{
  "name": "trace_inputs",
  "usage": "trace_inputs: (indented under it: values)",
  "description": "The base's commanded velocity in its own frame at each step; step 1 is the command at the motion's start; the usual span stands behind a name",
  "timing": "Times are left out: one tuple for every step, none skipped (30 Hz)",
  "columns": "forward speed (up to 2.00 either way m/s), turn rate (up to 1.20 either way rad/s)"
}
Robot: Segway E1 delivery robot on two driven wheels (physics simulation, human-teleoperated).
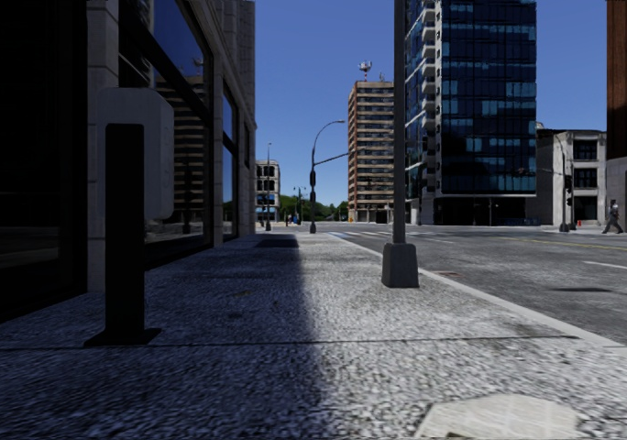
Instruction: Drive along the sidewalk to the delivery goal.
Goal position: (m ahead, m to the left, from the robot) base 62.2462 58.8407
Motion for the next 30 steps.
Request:
trace_inputs:
  values:
    - [2.0, 0.27]
    - [2.0, 0.27]
    - [2.0, 0.27]
    - [2.0, 0.27]
    - [2.0, 0.27]
    - [2.0, 0.27]
    - [2.0, 0.27]
    - [2.0, 0.27]
    - [2.0, 0.27]
    - [2.0, 0.27]
    - [2.0, 0.27]
    - [2.0, 0.27]
    - [2.0, 0.27]
    - [2.0, 0.27]
    - [2.0, 0.27]
    - [2.0, 0.23]
    - [2.0, 0.0]
    - [2.0, 0.0]
    - [2.0, 0.0]
    - [2.0, 0.0]
    - [2.0, 0.0]
    - [2.0, 0.0]
    - [2.0, 0.0]
    - [2.0, 0.0]
    - [2.0, 0.0]
    - [2.0, 0.0]
    - [2.0, 0.0]
    - [2.0, 0.0]
    - [2.0, 0.0]
    - [2.0, 0.0]
